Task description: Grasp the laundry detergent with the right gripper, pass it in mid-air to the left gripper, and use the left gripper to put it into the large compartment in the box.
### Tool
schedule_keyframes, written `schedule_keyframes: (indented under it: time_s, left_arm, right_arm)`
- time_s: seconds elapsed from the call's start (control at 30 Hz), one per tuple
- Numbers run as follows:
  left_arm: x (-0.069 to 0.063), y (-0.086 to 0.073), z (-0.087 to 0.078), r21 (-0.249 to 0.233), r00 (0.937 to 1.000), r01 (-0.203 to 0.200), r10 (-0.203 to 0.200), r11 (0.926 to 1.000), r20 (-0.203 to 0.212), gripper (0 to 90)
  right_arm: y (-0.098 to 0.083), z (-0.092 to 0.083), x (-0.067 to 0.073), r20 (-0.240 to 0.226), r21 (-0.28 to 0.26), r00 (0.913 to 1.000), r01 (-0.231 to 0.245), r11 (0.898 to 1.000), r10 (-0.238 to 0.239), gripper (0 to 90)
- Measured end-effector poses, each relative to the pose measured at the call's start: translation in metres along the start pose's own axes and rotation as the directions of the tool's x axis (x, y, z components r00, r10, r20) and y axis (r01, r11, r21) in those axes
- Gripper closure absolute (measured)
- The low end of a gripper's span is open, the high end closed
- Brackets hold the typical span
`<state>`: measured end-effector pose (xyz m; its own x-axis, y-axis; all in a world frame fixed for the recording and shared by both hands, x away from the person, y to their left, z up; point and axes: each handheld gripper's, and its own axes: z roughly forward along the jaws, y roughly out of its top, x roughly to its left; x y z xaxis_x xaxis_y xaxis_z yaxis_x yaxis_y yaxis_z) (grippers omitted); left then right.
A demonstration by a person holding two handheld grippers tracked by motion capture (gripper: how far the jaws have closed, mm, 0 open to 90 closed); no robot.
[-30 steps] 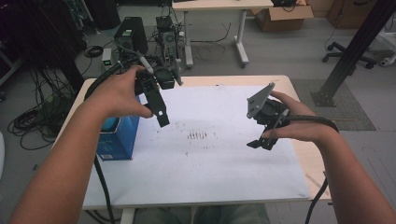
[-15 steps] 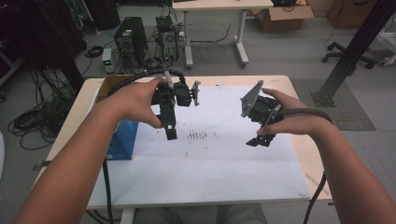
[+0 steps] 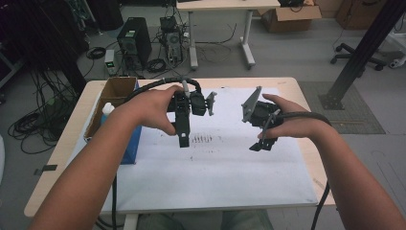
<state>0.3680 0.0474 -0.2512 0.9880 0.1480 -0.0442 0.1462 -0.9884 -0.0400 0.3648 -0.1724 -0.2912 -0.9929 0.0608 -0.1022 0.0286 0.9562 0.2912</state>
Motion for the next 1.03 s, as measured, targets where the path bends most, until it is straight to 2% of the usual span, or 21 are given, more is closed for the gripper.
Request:
schedule_keyframes:
  time_s: [0.23, 0.63, 1.03]
  left_arm:
    - [0.003, -0.0018, -0.001, -0.001, 0.9998, 0.016, -0.016, 0.9999, -0.008, 0.2]
    - [0.0022, -0.0042, -0.0029, 0.0, 0.9998, 0.016, -0.016, 0.9999, -0.009, 0.2]
    - [0.0, -0.0086, -0.0056, -0.003, 0.9993, 0.033, -0.033, 0.9994, -0.018, 0.2]
  right_arm:
    - [0.0004, -0.0027, -0.0015, -0.004, 0.0, 1.0, 0.004, 1.0, -0.004, 3.9]
    - [0.0005, -0.0027, -0.0014, -0.008, 0.0, 1.0, 0.005, 1.0, -0.005, 3.9]
    - [0.003, -0.004, 0.0006, -0.002, -0.006, 1.0, 0.001, 1.0, -0.001, 3.9]
